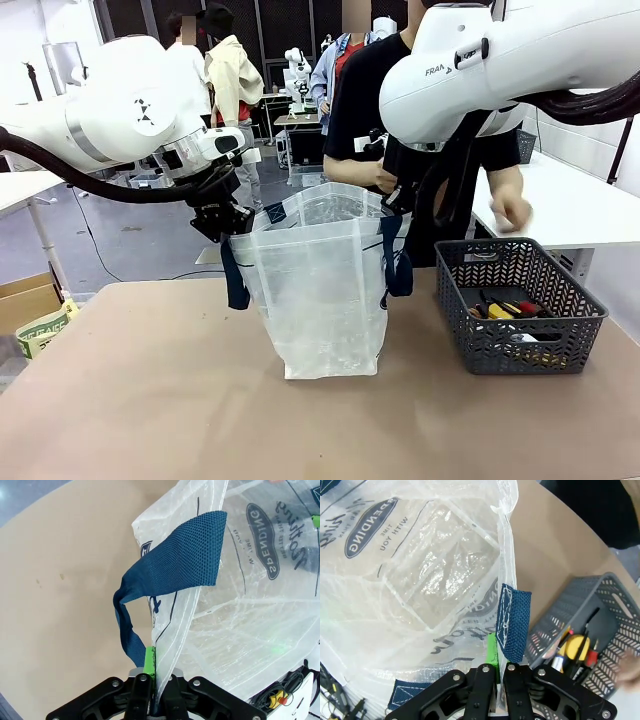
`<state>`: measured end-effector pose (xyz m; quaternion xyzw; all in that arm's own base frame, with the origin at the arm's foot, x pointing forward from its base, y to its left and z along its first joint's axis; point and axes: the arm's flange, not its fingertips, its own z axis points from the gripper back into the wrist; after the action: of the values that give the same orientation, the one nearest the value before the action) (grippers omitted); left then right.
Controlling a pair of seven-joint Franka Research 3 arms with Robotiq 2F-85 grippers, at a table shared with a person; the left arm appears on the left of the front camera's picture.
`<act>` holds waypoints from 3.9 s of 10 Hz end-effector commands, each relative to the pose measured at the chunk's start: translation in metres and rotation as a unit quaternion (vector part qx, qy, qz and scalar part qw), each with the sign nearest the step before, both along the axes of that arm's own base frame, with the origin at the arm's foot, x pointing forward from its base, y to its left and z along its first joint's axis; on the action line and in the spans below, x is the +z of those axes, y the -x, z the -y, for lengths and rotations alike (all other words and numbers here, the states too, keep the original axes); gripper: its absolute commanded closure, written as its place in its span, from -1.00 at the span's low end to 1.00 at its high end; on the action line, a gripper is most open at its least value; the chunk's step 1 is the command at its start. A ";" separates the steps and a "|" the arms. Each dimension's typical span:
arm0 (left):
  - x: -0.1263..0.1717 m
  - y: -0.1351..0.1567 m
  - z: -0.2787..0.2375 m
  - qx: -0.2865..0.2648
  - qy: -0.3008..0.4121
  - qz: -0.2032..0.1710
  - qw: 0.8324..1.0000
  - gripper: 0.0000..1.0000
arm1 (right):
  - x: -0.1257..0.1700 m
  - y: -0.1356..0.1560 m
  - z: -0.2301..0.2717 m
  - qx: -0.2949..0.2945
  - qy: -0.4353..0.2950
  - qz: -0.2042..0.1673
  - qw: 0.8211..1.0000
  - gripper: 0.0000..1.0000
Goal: Transfer purchased items from the store into the shopping bag.
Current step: Move the Reusable shopping bag to the right side of the table.
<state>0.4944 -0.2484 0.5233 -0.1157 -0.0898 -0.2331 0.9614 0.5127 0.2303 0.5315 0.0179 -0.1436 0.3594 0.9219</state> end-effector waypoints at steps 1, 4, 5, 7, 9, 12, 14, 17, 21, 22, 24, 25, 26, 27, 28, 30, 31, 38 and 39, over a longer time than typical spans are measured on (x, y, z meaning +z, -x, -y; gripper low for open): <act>0.001 0.000 -0.001 0.006 -0.002 0.000 1.000 1.00 | 0.000 0.000 0.002 -0.003 -0.003 -0.001 1.000 1.00; 0.001 0.000 -0.001 -0.006 0.001 0.002 1.000 1.00 | 0.000 0.000 0.002 -0.003 -0.003 -0.001 1.000 1.00; 0.001 0.000 -0.002 -0.011 0.000 0.004 1.000 1.00 | 0.000 0.000 0.002 -0.003 -0.003 -0.001 1.000 1.00; 0.000 -0.003 -0.004 -0.009 -0.001 0.010 1.000 1.00 | 0.000 0.000 0.002 -0.003 -0.003 -0.001 1.000 1.00; 0.000 -0.003 -0.005 -0.010 -0.002 0.005 1.000 1.00 | 0.000 0.000 0.000 0.000 0.000 0.000 1.000 1.00; -0.001 -0.006 -0.008 -0.017 -0.005 -0.001 1.000 1.00 | 0.001 0.000 0.002 0.006 0.012 0.000 1.000 1.00; 0.000 -0.007 -0.011 -0.016 -0.007 -0.002 1.000 1.00 | 0.002 0.000 0.001 0.006 0.019 -0.002 1.000 1.00; 0.000 -0.008 -0.013 -0.017 -0.014 -0.004 1.000 1.00 | 0.004 0.000 0.002 0.015 0.038 0.001 0.999 1.00; -0.001 -0.009 -0.013 -0.018 -0.016 -0.009 1.000 1.00 | 0.003 0.000 0.002 0.017 0.041 0.001 0.999 1.00; -0.002 -0.009 -0.012 -0.022 -0.016 -0.017 0.999 1.00 | 0.003 0.000 0.002 0.014 0.041 0.001 0.999 1.00; -0.002 -0.005 -0.005 -0.004 -0.006 -0.004 1.000 1.00 | 0.001 0.002 -0.002 0.011 0.022 0.000 1.000 1.00; -0.002 -0.005 -0.005 -0.004 -0.006 -0.004 1.000 1.00 | 0.001 0.002 -0.002 0.011 0.022 0.000 1.000 1.00; -0.002 -0.005 -0.005 -0.004 -0.006 -0.004 1.000 1.00 | 0.001 0.002 -0.002 0.011 0.022 0.000 1.000 1.00; -0.002 -0.005 -0.005 -0.004 -0.006 -0.004 1.000 1.00 | 0.001 0.002 -0.002 0.011 0.022 0.000 1.000 1.00; -0.002 -0.005 -0.005 -0.004 -0.006 -0.004 1.000 1.00 | 0.001 0.002 -0.002 0.011 0.022 0.000 1.000 1.00; -0.002 -0.005 -0.005 -0.004 -0.006 -0.004 1.000 1.00 | 0.001 0.002 -0.002 0.011 0.022 0.000 1.000 1.00; -0.002 -0.005 -0.005 -0.004 -0.006 -0.004 1.000 1.00 | 0.001 0.002 -0.002 0.011 0.022 0.000 1.000 1.00; -0.002 -0.005 -0.005 -0.004 -0.006 -0.004 1.000 1.00 | 0.001 0.002 -0.002 0.011 0.022 0.000 1.000 1.00; -0.002 -0.005 -0.005 -0.004 -0.006 -0.004 1.000 1.00 | 0.001 0.002 -0.002 0.011 0.022 0.000 1.000 1.00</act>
<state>0.4983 -0.2449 0.5211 -0.1114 -0.0822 -0.2386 0.9612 0.5101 0.2336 0.5328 -0.0005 -0.1354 0.3733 0.9178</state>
